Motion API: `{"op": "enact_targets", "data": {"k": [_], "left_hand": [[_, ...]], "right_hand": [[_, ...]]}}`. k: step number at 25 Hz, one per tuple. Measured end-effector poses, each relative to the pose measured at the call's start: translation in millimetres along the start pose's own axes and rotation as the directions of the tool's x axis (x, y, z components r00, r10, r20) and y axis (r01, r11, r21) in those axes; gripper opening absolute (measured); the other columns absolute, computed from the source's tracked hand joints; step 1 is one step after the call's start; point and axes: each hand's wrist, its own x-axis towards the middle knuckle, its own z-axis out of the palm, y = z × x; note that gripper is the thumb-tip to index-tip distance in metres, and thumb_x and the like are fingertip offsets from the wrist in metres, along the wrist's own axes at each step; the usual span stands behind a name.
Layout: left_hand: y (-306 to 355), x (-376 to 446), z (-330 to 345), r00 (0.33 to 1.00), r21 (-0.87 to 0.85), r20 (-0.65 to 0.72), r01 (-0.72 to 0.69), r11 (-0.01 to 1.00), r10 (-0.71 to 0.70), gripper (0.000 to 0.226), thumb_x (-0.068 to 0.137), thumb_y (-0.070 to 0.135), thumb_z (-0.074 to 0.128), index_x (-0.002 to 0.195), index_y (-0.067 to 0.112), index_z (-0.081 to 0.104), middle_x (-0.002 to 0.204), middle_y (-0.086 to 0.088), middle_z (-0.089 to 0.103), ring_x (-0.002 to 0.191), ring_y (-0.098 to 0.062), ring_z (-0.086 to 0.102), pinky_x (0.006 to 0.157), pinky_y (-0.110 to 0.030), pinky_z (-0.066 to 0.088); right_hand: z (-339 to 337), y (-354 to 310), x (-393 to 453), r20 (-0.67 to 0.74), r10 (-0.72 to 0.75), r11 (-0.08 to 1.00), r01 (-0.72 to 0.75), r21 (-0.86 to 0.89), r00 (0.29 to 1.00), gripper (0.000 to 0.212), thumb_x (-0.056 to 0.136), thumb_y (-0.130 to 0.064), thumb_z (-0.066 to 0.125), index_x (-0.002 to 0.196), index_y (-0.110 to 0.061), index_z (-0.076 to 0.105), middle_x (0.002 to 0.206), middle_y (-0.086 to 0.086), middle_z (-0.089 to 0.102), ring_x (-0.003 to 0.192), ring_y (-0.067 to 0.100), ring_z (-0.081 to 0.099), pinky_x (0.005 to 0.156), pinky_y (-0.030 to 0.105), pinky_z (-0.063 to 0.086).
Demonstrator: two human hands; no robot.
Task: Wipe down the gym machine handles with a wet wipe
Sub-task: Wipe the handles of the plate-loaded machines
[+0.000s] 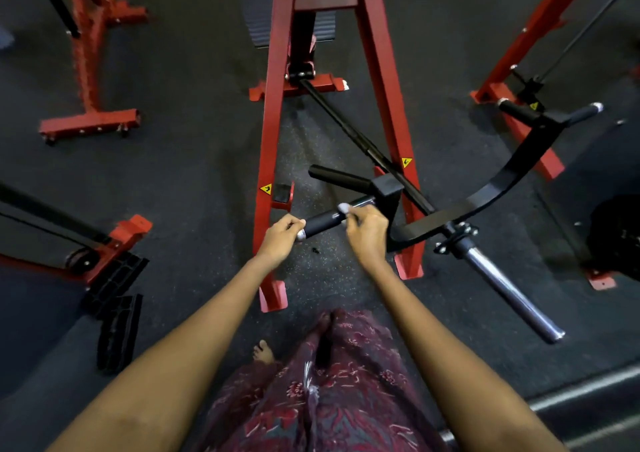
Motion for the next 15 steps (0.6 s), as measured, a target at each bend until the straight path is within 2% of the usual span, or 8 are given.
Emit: {"op": "enact_targets", "data": {"k": [2,3,5,7,10,12,13,15], "left_hand": [[-0.9,2.6,-3.5,0.999,0.048,0.046,-0.009,0.999,0.007,0.014,0.097,0.024,0.048,0.092,0.014,0.056,0.094,-0.004,0.057,0.088,-0.016,0.050,0.070,-0.026,0.034],[-0.9,2.9,-4.9,0.998,0.055,0.061,-0.014,0.998,0.010,0.014,0.097,0.025,0.048,0.093,0.014,0.056,0.095,-0.004,0.057,0.088,-0.016,0.050,0.071,-0.026,0.033],[-2.4,4.1,-6.2,0.997,0.054,0.074,-0.024,0.998,0.020,0.014,0.097,0.025,0.048,0.093,0.014,0.056,0.095,-0.003,0.057,0.089,-0.016,0.049,0.073,-0.025,0.032],[-6.9,6.0,-5.1,0.997,0.047,0.071,-0.038,0.998,0.034,0.014,0.097,0.025,0.049,0.091,0.015,0.056,0.093,-0.003,0.057,0.089,-0.017,0.051,0.078,-0.028,0.035],[-13.9,10.6,-1.9,0.997,-0.082,0.058,-0.040,0.996,0.044,0.017,0.096,0.026,0.051,0.079,0.020,0.055,0.084,0.000,0.058,0.087,-0.023,0.058,0.094,-0.041,0.046],[-17.8,11.0,0.8,0.995,-0.155,0.085,-0.040,0.987,0.053,0.021,0.096,0.024,0.051,0.075,0.021,0.051,0.078,0.003,0.057,0.080,-0.022,0.060,0.093,-0.047,0.047],[-15.8,8.6,-0.6,0.993,-0.133,0.101,-0.055,0.990,0.069,0.021,0.097,0.024,0.050,0.076,0.021,0.051,0.077,0.004,0.056,0.077,-0.020,0.059,0.090,-0.041,0.047],[-13.5,5.1,-5.7,0.982,0.043,0.116,-0.156,0.987,0.151,0.016,0.098,0.024,0.046,0.088,0.020,0.057,0.086,0.002,0.059,0.085,-0.021,0.058,0.084,-0.033,0.041]], "right_hand": [[-12.3,10.8,16.1,-0.157,0.099,0.993,-0.108,-0.051,0.983,0.019,0.086,-0.007,0.061,0.101,-0.002,0.071,0.085,0.019,0.063,0.078,0.032,0.060,0.074,0.036,0.045],[-14.6,14.3,22.9,-0.183,0.148,0.983,-0.164,-0.079,0.972,0.020,0.088,-0.011,0.060,0.101,0.000,0.071,0.086,0.020,0.062,0.080,0.033,0.060,0.075,0.036,0.044],[-8.7,12.0,24.6,-0.160,0.219,0.967,-0.236,-0.098,0.962,0.023,0.091,-0.014,0.057,0.098,0.005,0.069,0.091,0.022,0.062,0.083,0.035,0.060,0.077,0.037,0.043],[2.0,2.3,12.2,-0.114,0.181,0.982,-0.185,-0.032,0.977,0.020,0.089,-0.010,0.059,0.095,0.006,0.069,0.090,0.023,0.063,0.081,0.035,0.061,0.077,0.037,0.045],[5.0,-11.2,-9.7,0.055,0.038,0.998,-0.040,0.041,0.998,0.016,0.086,-0.005,0.061,0.094,0.006,0.070,0.086,0.018,0.065,0.073,0.020,0.060,0.067,0.012,0.039],[-3.1,-7.3,-3.5,0.079,0.048,0.997,-0.052,0.052,0.996,0.017,0.086,-0.008,0.064,0.095,0.004,0.071,0.083,0.010,0.064,0.066,0.008,0.055,0.063,0.002,0.034],[-7.1,-1.1,5.1,0.033,0.103,0.993,-0.105,0.058,0.994,0.019,0.086,-0.012,0.064,0.097,0.002,0.071,0.085,0.008,0.065,0.068,0.009,0.057,0.064,0.002,0.036],[-13.3,11.4,21.3,-0.069,0.257,0.965,-0.251,0.081,0.964,0.023,0.087,-0.019,0.063,0.102,-0.002,0.071,0.092,0.012,0.068,0.082,0.019,0.064,0.079,0.021,0.048]]}}
